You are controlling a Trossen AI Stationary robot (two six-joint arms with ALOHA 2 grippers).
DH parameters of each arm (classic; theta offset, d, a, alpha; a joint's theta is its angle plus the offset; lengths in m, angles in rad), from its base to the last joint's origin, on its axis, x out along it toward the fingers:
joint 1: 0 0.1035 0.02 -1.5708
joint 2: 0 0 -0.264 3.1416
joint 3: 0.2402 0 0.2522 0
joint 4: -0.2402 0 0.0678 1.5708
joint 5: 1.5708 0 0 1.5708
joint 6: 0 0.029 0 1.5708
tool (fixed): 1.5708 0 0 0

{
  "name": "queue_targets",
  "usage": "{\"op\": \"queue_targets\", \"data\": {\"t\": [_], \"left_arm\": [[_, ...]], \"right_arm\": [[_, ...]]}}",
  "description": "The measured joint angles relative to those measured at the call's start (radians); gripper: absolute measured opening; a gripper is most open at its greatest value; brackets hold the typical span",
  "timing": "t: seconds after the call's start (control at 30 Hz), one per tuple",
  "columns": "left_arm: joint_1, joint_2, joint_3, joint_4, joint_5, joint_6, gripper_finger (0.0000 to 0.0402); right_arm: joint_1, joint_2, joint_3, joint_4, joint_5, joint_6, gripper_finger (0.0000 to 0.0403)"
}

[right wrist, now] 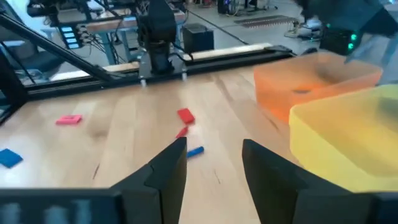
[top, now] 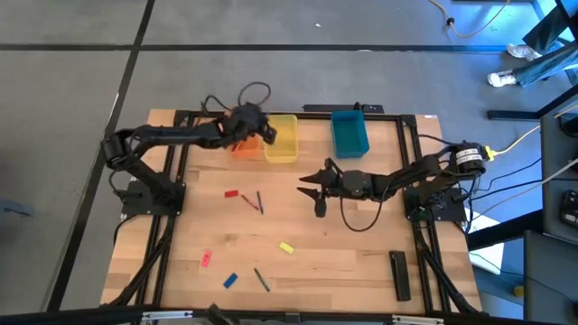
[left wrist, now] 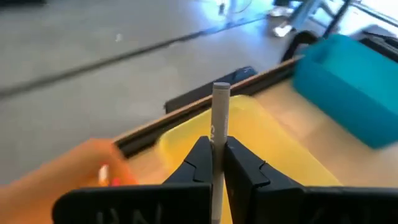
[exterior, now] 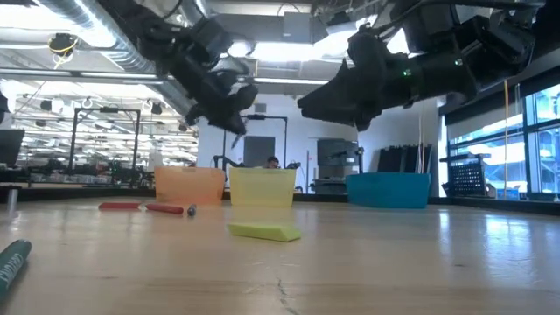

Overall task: Sort crayons/erasers/pens/pencils in bins
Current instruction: Put the gray crayon into the yellow bin

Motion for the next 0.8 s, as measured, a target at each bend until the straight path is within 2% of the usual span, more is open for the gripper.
{"op": "queue_targets", "data": {"t": [0.17,0.37,0.5,0.8], "left_arm": [[0.031,0.071,0.0,0.06,0.151,-0.076,0.0007],[0.003,0.19,0.012,0.156,0.202,-0.104,0.0007],[0.004,0.258,0.073,0.058,0.226,-0.11,0.0007],[0.005,0.359,0.294,-0.267,0.225,-0.069,0.0007]], "right_arm": [[0.012,0.048,0.0,0.034,0.079,0.012,0.0157],[0.012,0.08,0.0,0.066,0.081,0.009,0.0157],[0.012,0.114,0.0,0.064,0.082,-0.067,0.0157],[0.008,0.192,0.001,0.113,0.093,-0.115,0.0157]]}}
